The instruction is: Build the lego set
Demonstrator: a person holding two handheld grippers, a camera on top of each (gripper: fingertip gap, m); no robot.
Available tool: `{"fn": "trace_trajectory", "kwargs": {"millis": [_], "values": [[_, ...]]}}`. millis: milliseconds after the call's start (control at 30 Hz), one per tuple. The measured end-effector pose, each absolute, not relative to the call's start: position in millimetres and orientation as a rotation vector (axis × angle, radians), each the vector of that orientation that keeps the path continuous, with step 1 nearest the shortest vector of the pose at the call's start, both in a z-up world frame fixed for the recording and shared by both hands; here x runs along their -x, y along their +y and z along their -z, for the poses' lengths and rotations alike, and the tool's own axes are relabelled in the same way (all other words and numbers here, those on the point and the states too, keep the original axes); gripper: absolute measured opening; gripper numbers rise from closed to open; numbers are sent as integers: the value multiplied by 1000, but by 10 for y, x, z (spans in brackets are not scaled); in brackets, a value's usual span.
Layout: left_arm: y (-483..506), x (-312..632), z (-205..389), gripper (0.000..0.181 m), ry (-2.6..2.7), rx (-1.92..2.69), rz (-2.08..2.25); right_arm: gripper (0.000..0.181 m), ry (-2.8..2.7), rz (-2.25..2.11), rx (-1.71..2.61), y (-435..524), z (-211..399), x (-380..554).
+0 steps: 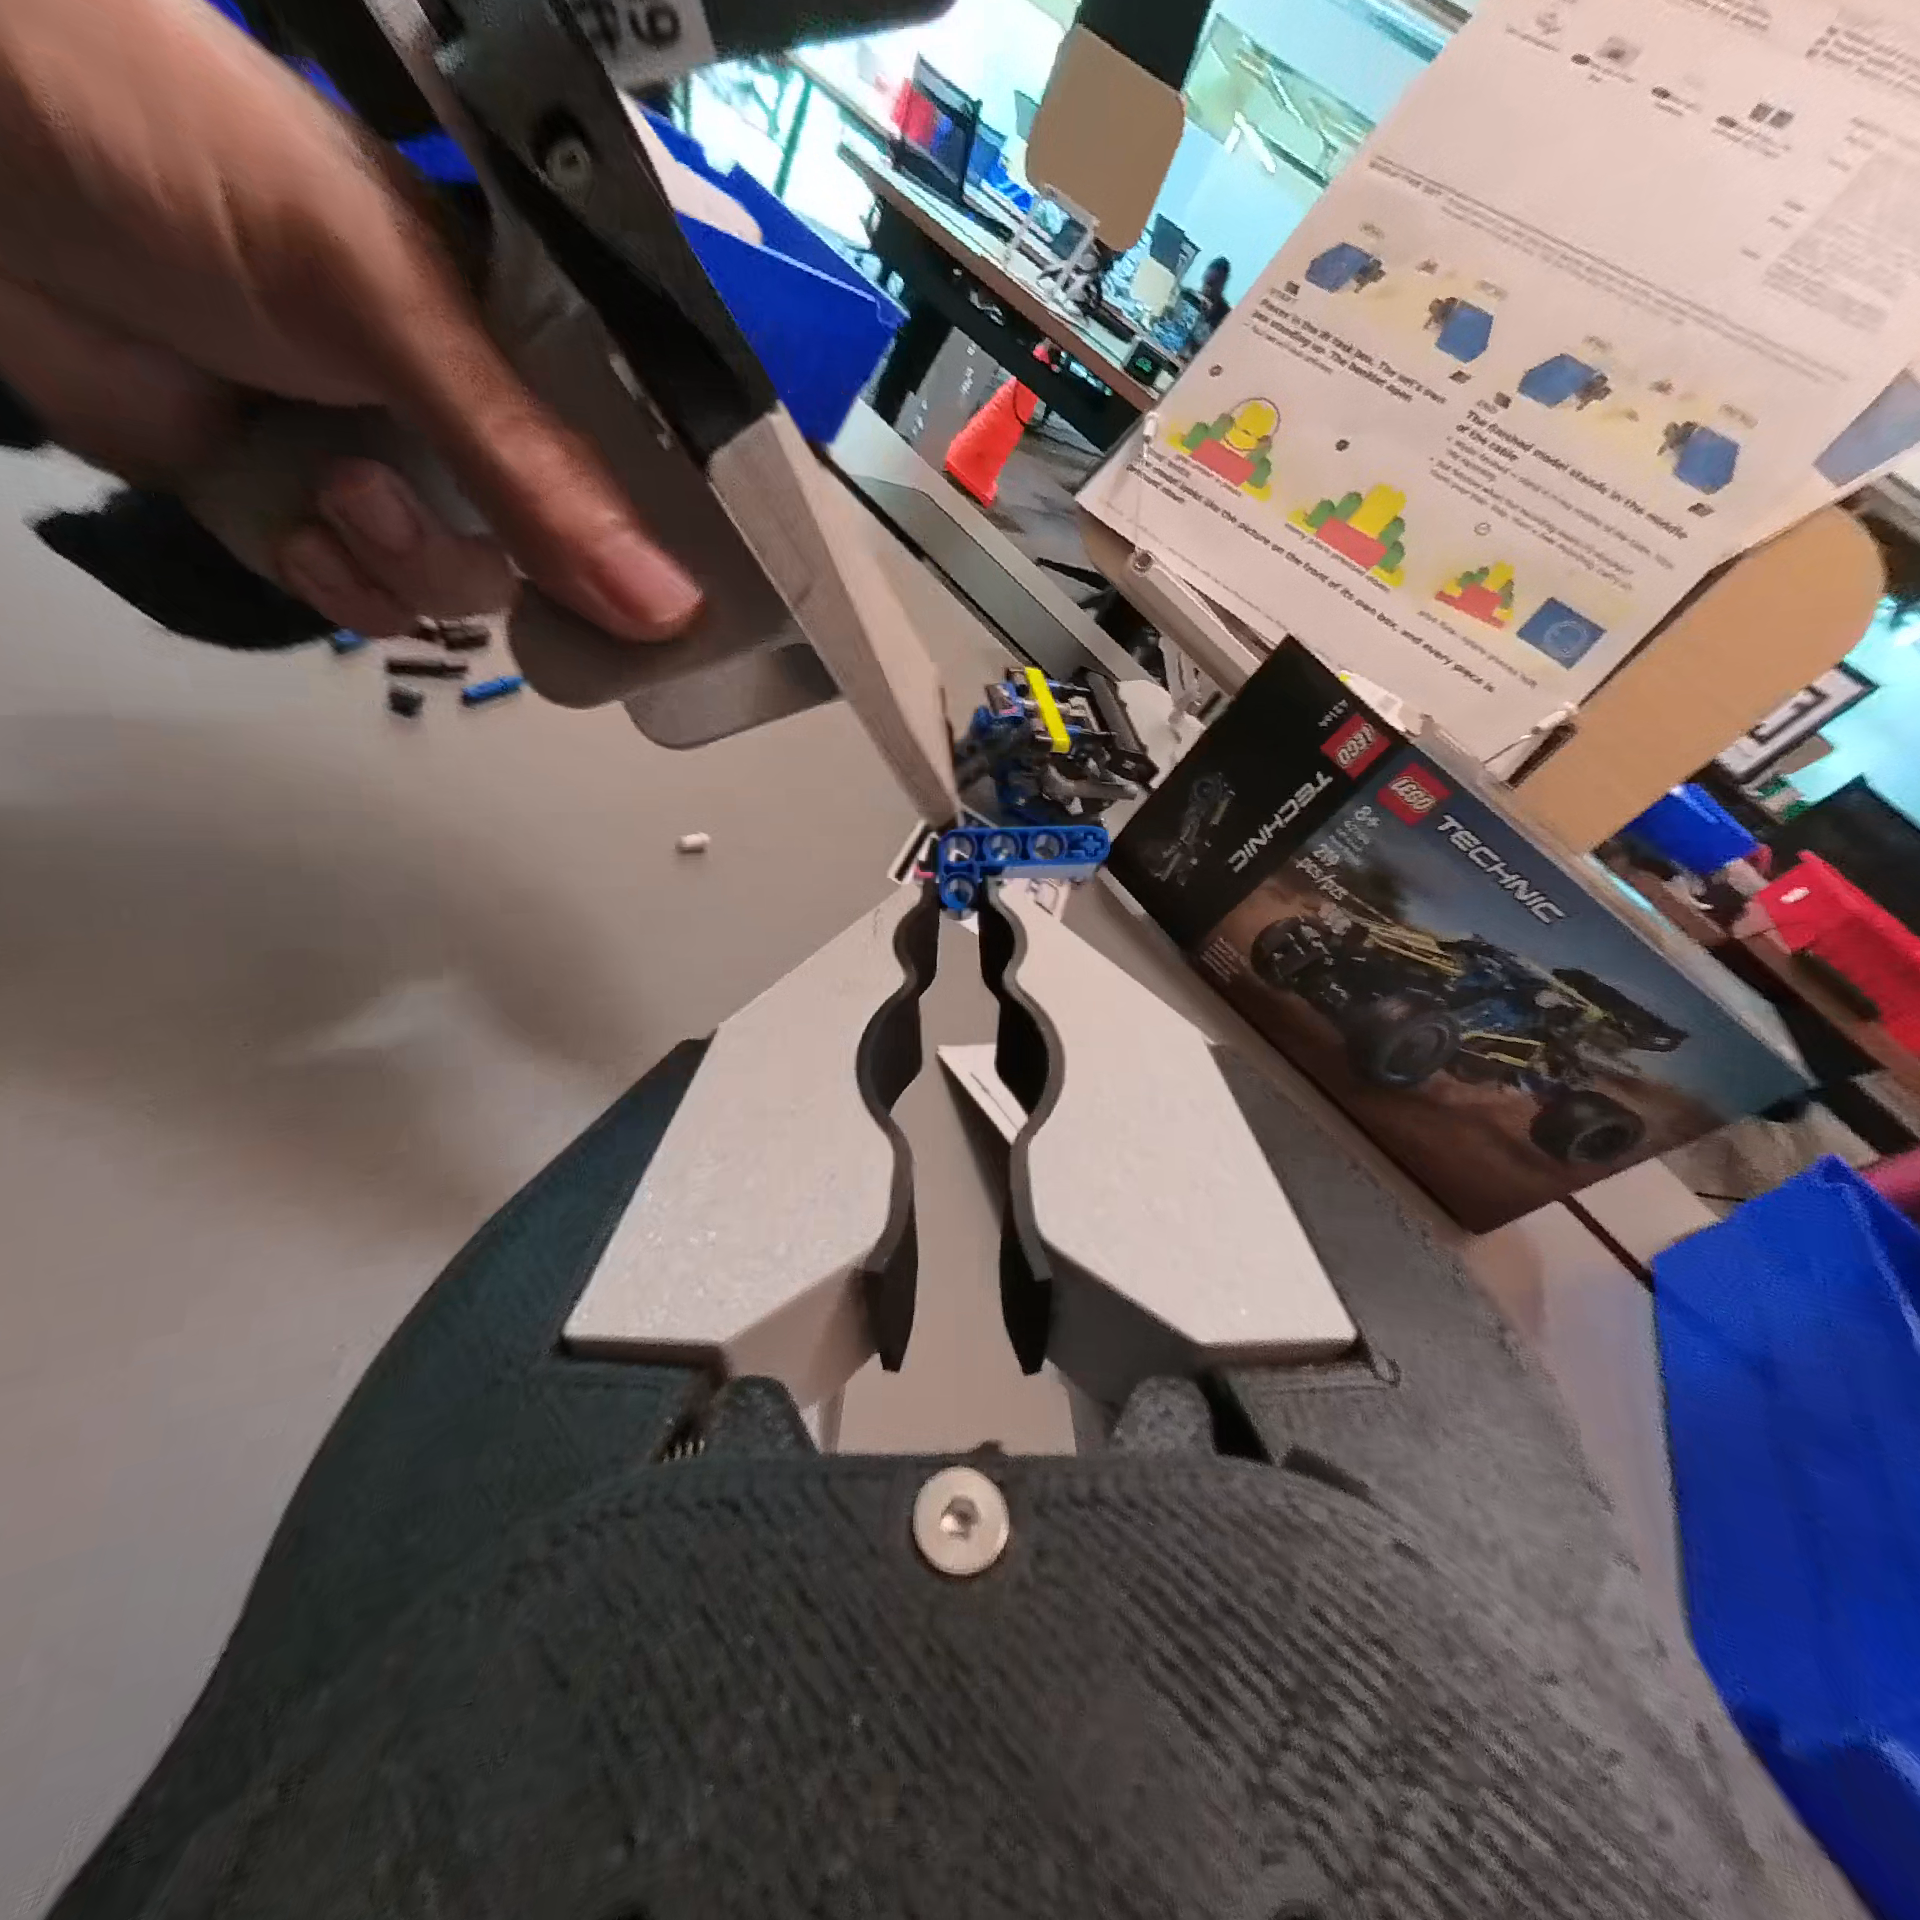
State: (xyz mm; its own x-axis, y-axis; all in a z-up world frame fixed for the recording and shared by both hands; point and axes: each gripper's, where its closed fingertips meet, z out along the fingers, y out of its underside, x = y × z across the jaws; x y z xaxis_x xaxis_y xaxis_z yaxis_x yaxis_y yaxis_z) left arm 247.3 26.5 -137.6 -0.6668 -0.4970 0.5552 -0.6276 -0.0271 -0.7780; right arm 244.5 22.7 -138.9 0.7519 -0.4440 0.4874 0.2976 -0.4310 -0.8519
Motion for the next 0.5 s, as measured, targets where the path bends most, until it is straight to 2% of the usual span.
{"fn": "trace_trajectory", "kwargs": {"millis": [133, 300, 500], "values": [[168, -2370, 1406, 27, -2121, -1192, -1754, 6, 41, 894, 1859, 272, 1407, -2402], [139, -2348, 1408, 5, -2071, -1148, -1786, 6, -7, 916, 1867, 276, 1423, -2379], [152, -2300, 1484, 5, -2190, -1058, -1774, 12, 1, 709, 1881, 204, 1469, -2303]]}}
